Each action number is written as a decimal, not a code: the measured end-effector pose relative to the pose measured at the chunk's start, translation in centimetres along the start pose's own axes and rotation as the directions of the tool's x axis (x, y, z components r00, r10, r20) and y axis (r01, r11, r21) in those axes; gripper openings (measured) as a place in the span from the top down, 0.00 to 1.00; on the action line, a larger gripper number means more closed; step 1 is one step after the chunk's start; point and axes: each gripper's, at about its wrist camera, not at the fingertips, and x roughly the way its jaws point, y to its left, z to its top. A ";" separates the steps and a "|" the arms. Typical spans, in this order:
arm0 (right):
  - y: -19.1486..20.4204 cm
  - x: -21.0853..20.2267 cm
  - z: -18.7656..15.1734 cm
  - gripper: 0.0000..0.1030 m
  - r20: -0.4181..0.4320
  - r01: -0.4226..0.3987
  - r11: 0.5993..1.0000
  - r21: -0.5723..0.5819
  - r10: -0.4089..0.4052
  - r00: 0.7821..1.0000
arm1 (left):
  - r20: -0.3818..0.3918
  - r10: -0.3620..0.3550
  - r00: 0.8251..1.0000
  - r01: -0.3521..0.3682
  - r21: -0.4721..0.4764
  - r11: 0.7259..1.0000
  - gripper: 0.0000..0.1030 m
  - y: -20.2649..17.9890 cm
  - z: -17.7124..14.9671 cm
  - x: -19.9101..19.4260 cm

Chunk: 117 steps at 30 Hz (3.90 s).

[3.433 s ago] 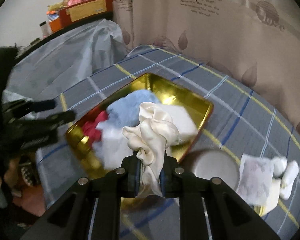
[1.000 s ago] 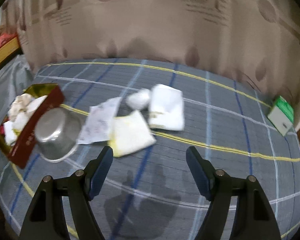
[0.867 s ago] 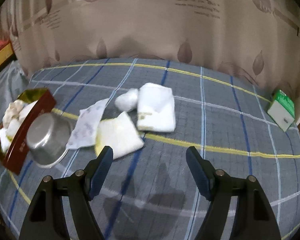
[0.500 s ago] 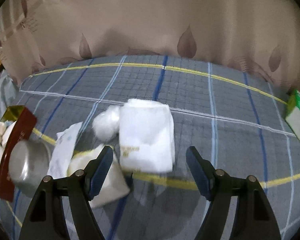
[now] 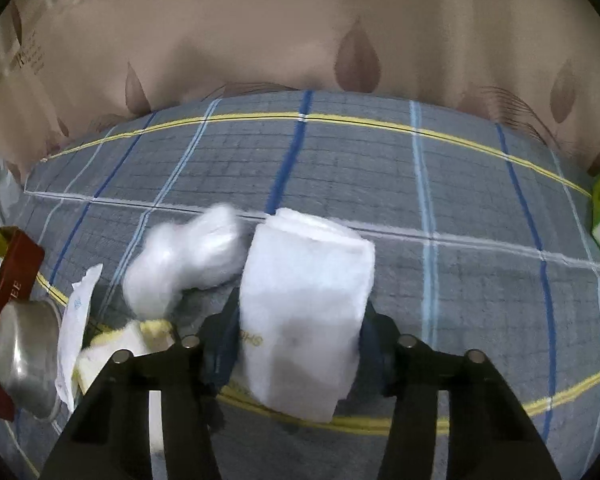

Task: Organize soft objects
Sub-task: 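Move the right gripper to the white rolled towel and grasp it, then grasp the printed white packet with the left gripper while the right holds the towel, then carry the printed white packet into the gold tray and open the left gripper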

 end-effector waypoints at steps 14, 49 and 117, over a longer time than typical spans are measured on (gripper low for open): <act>-3.9 -6.4 -9.1 0.58 0.057 0.005 0.996 0.087 -0.010 0.998 | -0.164 -0.178 0.970 0.178 -0.015 0.984 0.43 -9.5 7.8 5.9; -3.4 -6.8 -9.7 0.50 0.073 0.008 0.999 0.052 -0.012 0.997 | -0.262 -0.090 0.961 0.058 -0.127 0.990 0.89 -9.4 7.3 11.3; -2.4 -6.1 -9.7 0.42 0.052 0.100 0.995 -0.020 -0.099 0.994 | -0.125 0.132 0.983 -0.158 -0.237 0.959 0.88 16.6 -3.1 3.3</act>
